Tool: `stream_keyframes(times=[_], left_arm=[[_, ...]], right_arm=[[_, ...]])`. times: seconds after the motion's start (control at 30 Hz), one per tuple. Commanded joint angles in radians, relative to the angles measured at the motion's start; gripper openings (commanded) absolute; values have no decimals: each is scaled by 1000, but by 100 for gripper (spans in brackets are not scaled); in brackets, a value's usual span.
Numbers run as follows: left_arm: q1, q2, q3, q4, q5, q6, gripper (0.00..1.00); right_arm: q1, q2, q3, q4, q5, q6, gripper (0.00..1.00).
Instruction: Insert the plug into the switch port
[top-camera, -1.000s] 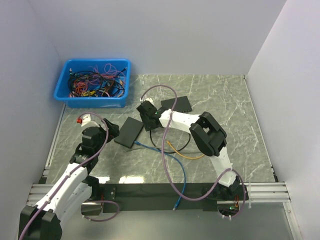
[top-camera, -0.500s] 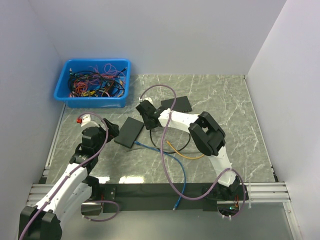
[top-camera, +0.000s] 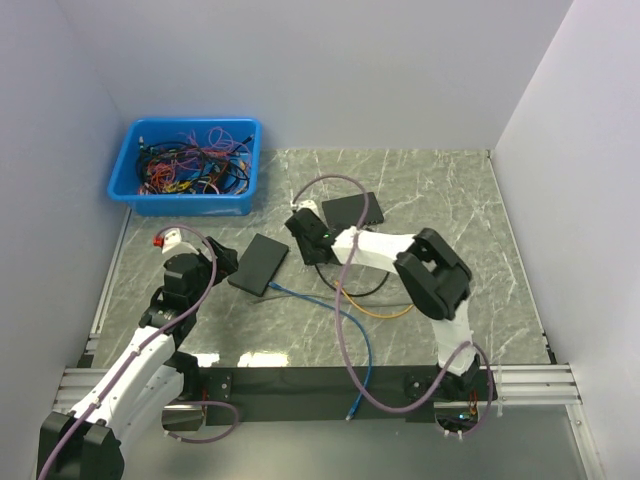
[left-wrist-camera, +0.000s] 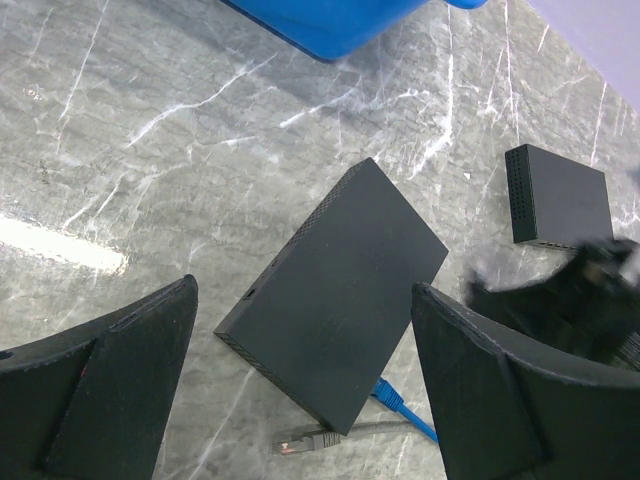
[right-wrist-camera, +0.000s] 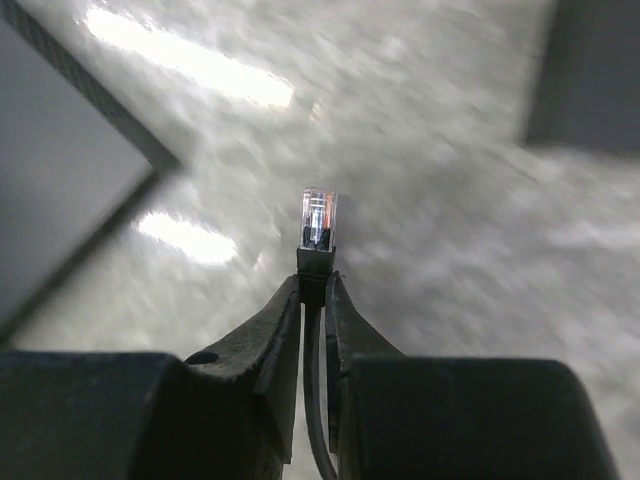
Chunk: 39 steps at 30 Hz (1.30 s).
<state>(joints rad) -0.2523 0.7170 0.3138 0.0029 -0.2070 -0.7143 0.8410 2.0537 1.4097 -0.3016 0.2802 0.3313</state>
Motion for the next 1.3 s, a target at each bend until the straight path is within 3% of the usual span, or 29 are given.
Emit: stream_keyframes(times=[0.0, 0.23, 0.53, 0.7, 0.97, 1.27], left_arm=[[-4, -5, -1, 35, -9, 13, 93], [-4, -2, 30, 0, -11, -14, 93], [-5, -11, 108, 123, 242, -111, 86], [-7, 7, 191, 175, 398, -154, 84], [-30, 1, 110, 458, 629, -246, 79], [-153, 38, 142, 480, 635, -188, 72]], right_arm=[[-8, -173, -86, 94, 86, -26, 0], [26, -395, -192, 139, 22, -69, 0], [84, -709, -448, 364, -222, -140, 0], [127, -832, -558, 490, -276, -175, 0], [135, -874, -597, 536, -361, -172, 0], [139, -874, -601, 555, -394, -169, 0]])
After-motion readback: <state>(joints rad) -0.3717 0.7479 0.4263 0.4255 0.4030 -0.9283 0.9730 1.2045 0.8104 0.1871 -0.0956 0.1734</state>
